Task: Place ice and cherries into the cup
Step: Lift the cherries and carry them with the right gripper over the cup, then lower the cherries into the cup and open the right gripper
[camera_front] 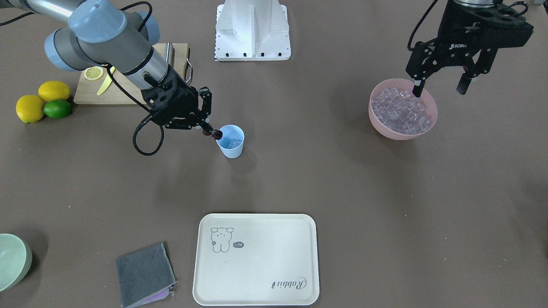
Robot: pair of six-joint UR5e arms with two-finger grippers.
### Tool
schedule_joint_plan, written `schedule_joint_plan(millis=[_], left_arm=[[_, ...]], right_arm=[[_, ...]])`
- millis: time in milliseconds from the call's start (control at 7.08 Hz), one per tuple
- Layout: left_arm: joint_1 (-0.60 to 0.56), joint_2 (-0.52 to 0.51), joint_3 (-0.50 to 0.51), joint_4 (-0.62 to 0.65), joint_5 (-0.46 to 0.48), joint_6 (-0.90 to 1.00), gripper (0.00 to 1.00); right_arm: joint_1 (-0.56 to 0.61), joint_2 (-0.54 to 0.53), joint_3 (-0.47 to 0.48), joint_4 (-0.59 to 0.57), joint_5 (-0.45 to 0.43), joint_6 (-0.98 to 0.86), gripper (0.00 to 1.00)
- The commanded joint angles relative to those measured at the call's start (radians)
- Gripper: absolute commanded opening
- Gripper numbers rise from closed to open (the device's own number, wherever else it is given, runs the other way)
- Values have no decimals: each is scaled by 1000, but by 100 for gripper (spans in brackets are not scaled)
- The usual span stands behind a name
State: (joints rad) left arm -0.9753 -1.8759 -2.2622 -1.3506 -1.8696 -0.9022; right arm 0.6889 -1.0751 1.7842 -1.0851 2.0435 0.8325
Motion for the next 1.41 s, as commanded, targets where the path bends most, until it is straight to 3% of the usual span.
schedule_joint_plan(millis=[0,141,565,1271], left_arm=[[-38,126,-23,-45,-29,168,98],[-51,189,-8,-127,-30,178,98],[-65,179,43,-156,-31,180,98],[-74,182,43,-156,-31,180,98]], right_arm=[[-46,23,24,-50,-72,40,0],[-77,21,24,-52,-119,46,0],[-172,9,14,-53,-226,46,0],[-163,21,12,-99,-221,45,0]])
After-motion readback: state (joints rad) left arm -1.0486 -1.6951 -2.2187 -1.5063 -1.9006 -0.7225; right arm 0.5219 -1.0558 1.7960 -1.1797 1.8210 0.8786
